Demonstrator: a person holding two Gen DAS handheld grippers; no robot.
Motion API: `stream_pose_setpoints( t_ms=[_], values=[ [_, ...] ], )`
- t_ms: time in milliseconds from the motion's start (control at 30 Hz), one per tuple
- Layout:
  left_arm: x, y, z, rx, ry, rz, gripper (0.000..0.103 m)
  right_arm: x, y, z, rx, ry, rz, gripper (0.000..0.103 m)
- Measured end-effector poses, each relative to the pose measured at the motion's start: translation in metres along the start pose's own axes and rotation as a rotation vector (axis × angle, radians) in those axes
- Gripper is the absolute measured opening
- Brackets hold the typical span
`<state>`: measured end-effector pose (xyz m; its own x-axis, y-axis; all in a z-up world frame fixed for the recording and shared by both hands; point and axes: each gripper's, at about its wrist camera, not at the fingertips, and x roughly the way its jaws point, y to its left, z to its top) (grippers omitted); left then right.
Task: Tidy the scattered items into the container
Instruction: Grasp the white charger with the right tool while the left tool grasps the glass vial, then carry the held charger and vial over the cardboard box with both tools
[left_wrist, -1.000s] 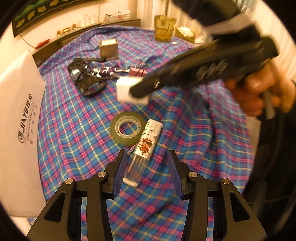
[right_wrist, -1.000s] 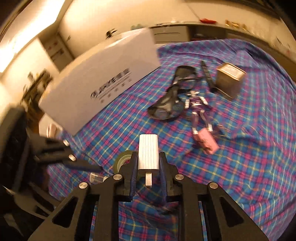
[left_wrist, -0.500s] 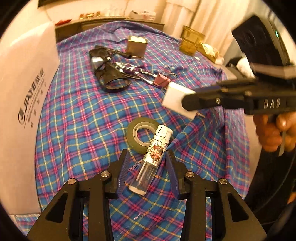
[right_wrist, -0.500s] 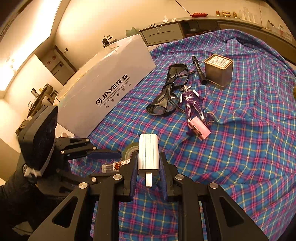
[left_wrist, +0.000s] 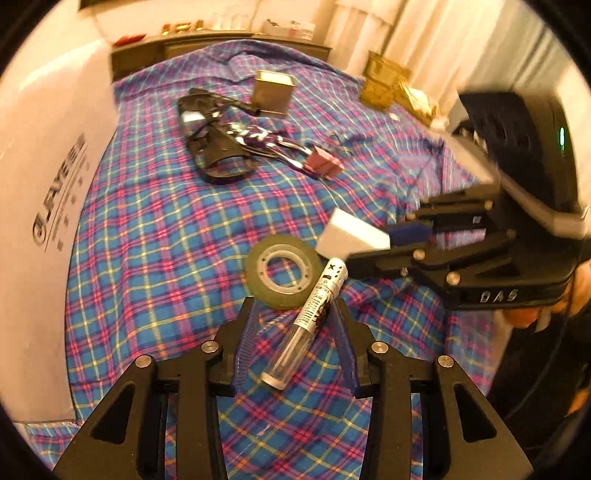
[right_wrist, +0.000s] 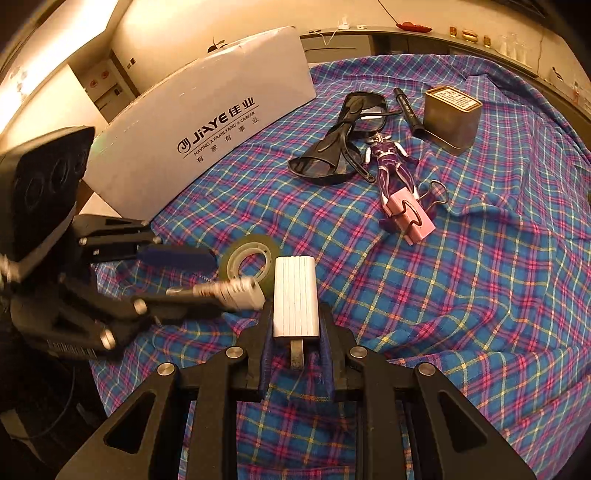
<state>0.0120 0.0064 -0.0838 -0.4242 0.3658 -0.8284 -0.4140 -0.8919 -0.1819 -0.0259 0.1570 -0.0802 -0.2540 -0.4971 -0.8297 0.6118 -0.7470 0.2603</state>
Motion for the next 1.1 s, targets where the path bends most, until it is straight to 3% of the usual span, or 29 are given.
stream_pose_setpoints(
  t_ms=[67, 233, 433, 567, 633, 867, 1100],
  values=[
    [0.001, -0.005, 0.001, 0.018, -0.008, 0.048, 0.042, 0.001, -0.004, 0.002, 0.017, -0.002, 0.011, 0.023],
    [-0.001, -0.004, 0.004, -0.010, -0.025, 0.085, 0.019, 0.003, -0.011, 0.006, 0.079, -0.010, 0.048, 0.023],
    [-0.007, 0.011, 0.006, -0.081, -0.040, 0.081, 0.019, 0.005, -0.008, 0.008, 0.084, -0.014, 0.041, 0.023],
    [0.001, 0.000, 0.003, -0.030, -0.016, 0.122, 0.019, 0.005, -0.008, 0.010, 0.088, -0.016, 0.041, 0.023],
    [0.000, -0.003, 0.003, -0.020, -0.024, 0.145, 0.011, 0.006, -0.007, 0.011, 0.095, -0.020, 0.034, 0.023],
    [-0.023, 0.013, 0.011, -0.094, -0.082, 0.158, 0.011, -0.011, 0.012, 0.017, 0.061, -0.080, 0.029, 0.023],
    [-0.046, 0.030, 0.015, -0.176, -0.120, 0.218, 0.011, -0.021, 0.034, 0.026, 0.029, -0.117, 0.033, 0.023]
  ],
)
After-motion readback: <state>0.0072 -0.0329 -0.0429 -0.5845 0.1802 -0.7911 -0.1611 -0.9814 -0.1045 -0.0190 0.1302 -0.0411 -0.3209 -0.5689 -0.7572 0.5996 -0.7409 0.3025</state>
